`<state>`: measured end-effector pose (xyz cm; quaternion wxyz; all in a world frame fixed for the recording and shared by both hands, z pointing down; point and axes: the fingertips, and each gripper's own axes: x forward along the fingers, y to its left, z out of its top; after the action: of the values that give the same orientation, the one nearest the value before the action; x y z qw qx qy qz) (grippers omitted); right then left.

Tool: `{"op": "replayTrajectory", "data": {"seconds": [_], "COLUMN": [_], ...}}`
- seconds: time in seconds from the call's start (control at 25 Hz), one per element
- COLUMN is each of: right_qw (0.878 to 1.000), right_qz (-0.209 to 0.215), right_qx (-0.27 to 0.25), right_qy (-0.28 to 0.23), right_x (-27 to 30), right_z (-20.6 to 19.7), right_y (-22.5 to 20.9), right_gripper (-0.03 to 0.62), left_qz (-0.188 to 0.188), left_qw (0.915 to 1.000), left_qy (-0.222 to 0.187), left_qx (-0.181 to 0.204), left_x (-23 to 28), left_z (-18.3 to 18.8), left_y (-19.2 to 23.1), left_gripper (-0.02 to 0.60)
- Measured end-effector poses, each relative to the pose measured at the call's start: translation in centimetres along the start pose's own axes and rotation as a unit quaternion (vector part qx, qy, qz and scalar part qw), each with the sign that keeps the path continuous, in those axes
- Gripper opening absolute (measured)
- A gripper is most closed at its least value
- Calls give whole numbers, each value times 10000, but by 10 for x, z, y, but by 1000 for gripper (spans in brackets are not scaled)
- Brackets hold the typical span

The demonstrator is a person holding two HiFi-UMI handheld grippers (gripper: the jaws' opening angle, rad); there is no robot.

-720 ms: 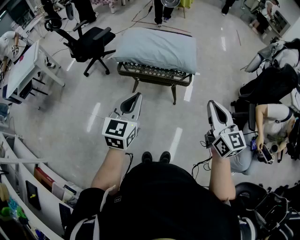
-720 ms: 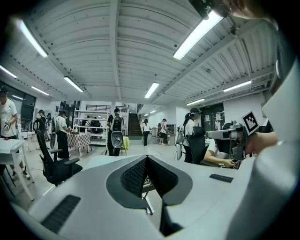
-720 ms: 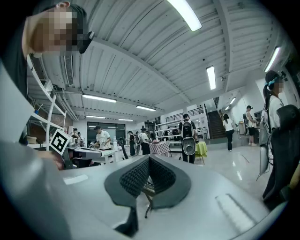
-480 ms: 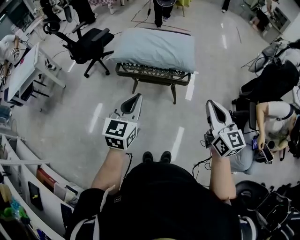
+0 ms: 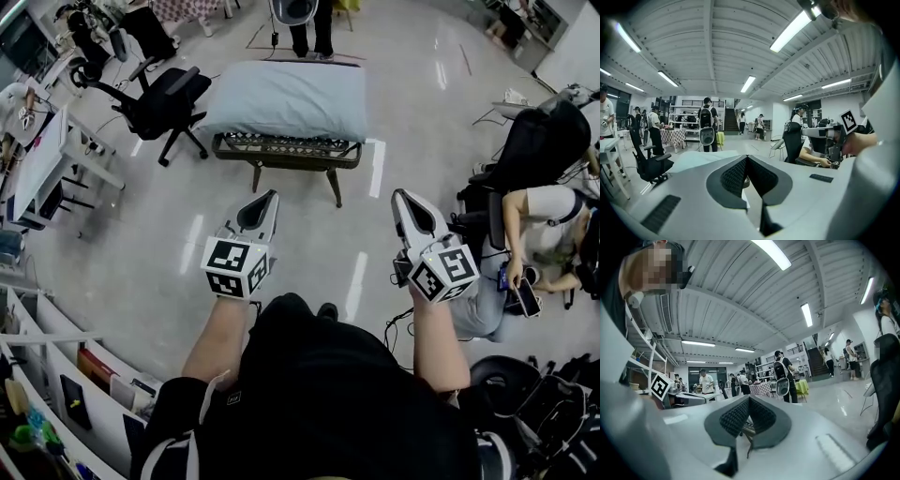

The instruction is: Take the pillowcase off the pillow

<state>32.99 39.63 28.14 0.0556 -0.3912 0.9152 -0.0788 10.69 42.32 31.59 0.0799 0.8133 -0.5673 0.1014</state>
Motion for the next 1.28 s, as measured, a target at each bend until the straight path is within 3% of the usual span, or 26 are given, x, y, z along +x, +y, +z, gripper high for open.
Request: {"op": "replayTrajectory", "data": {"seconds": [0.6,1.12,1.28], "right_qw": [9970,9887,9871], "right_qz": [-444,-602,-680], "right_qx": [313,611,580], "right_qy": [560,1225,1327], "right_x": [25,172,204], "right_z": [-33,-65,-68], "right_y": [-78,-146,-153], "right_gripper": [11,11,11], "left_qz": [-405,-722,-876], "left_qw": [9988,9949,9932], "left_qy": [260,590,706], "left_qx": [-109,-390,-311], "left_x": [107,242,268], "left_z": [-15,-12,-12], "left_y": [5,100,124], "left_gripper": [0,0,0]}}
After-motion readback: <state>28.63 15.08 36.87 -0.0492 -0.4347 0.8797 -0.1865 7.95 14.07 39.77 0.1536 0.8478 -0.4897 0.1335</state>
